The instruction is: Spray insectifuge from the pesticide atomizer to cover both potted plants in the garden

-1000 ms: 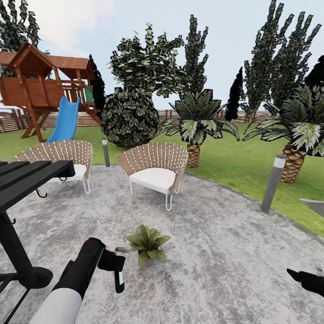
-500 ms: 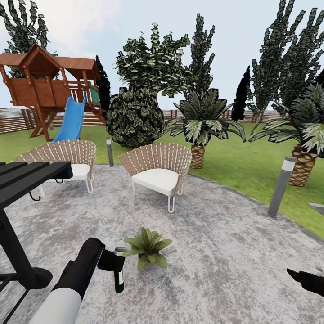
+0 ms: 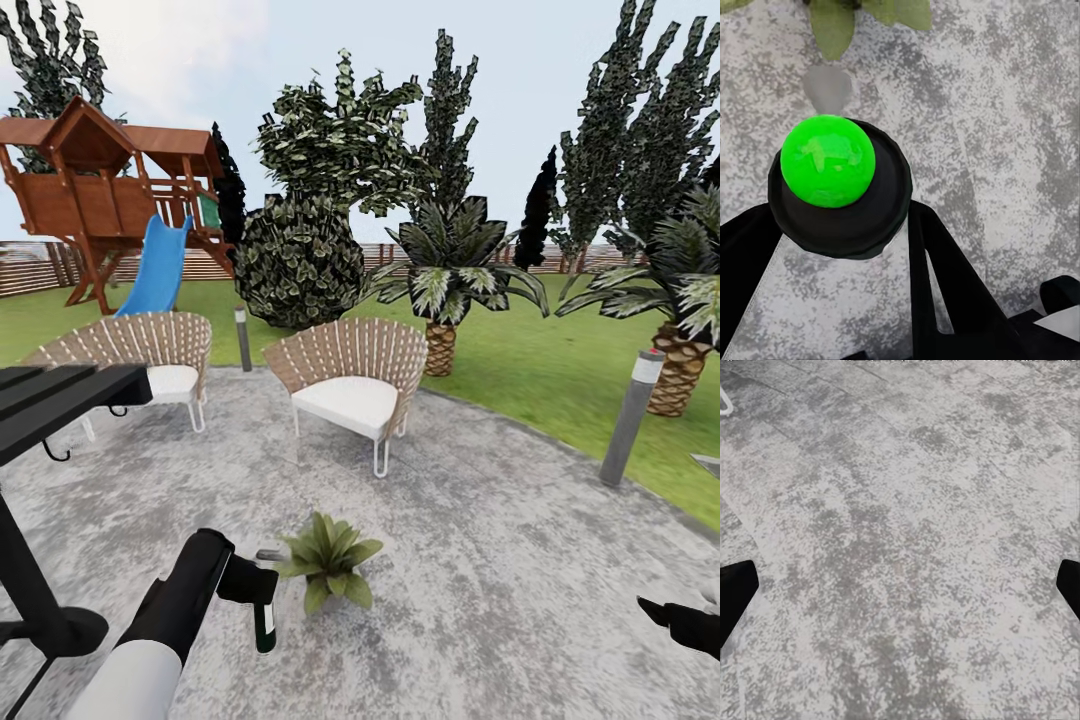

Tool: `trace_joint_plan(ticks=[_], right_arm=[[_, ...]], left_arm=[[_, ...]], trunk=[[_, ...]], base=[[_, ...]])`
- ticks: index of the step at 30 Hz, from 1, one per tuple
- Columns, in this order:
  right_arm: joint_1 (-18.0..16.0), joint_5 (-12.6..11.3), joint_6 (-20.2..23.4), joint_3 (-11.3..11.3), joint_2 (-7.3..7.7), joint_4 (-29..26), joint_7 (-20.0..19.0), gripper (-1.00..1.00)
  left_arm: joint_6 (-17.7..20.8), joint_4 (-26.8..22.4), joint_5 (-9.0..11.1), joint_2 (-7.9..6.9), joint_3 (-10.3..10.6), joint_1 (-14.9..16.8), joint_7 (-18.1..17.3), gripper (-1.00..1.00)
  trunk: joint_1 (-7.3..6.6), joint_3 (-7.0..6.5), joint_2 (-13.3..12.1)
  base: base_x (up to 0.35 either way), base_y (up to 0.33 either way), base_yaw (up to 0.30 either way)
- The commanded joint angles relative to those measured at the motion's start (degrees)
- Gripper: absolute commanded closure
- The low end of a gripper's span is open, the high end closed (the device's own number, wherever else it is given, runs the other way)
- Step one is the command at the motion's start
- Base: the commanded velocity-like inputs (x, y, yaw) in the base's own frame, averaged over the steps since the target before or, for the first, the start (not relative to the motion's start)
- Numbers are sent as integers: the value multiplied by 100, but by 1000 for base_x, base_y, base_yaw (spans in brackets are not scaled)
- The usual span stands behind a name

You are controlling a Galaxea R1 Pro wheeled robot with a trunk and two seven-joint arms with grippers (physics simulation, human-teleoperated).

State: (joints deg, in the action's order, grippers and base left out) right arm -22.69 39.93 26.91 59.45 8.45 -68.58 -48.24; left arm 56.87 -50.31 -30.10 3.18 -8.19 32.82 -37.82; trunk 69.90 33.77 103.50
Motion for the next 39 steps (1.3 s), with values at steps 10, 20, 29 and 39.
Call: trace_joint_plan(ticks=[10, 20, 29, 39], right_arm=[[-8, 41, 16, 6, -1, -7, -42, -100], [-8, 85, 16, 9, 7, -7, -44, -100], [-9, 684, 14, 12, 8, -7, -45, -100], [-8, 699, 20, -2, 16, 27, -52, -100]], left_arm=[[17, 5, -57, 16, -23, 5, -58, 100], [21, 840, -65, 33, -9, 5, -65, 100], [34, 1397, -66, 34, -8, 307, -76, 100], [26, 2699, -71, 34, -1, 1244, -76, 100]], trunk=[[3, 7, 3], [3, 7, 3], [3, 7, 3], [3, 7, 3]], base=[[304, -44, 137], [46, -13, 22], [0, 0, 0], [0, 0, 0]])
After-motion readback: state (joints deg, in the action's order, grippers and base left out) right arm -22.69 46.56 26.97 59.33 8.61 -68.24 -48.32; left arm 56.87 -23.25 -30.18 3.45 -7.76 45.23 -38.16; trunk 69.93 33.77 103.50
